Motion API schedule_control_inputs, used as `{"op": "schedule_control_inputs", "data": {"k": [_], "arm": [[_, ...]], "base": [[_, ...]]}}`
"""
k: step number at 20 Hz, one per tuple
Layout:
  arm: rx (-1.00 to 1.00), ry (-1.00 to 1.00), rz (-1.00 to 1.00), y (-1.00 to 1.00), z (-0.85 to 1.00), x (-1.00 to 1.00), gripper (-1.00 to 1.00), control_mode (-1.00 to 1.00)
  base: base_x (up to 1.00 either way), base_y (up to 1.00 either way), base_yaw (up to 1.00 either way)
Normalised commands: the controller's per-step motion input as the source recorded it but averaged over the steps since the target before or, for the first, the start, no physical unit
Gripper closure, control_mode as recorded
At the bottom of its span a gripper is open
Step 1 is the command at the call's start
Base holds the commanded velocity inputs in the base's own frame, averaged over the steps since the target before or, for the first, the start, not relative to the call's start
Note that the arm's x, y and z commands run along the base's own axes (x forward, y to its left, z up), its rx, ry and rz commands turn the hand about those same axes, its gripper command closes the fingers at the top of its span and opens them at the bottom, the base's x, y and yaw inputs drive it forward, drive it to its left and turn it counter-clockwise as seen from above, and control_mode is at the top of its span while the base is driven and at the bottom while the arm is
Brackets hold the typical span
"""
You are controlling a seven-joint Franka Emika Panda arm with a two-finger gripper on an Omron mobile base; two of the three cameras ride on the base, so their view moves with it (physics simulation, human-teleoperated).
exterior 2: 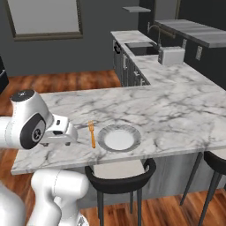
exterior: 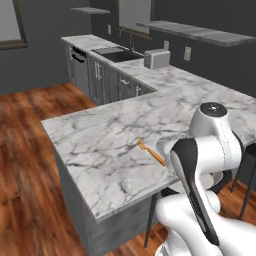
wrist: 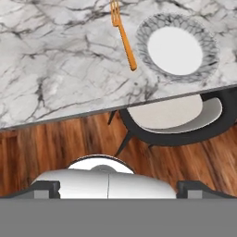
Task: Take the fork and place it on the left side of the plate. Then take the spoon and place it on the right side of the plate. Make sure they're directly next to the plate.
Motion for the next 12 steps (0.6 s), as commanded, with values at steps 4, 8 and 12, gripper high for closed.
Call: {"op": "schedule_control_inputs", "data": {"k": [4, 8, 12], "arm": [[0.00, 0.00, 0.00, 0.00, 0.00, 0.00, -1.00, 1.00], [0.00, 0.00, 0.00, 0.00, 0.00, 0.00, -1.00, 1.00], [0.00, 0.00, 0.00, 0.00, 0.00, 0.00, -1.00, 1.00]], "base": [[-0.40, -0.03, 0.08], [-0.61, 0.00, 0.20], [-0.67, 0.00, 0.29]]}}
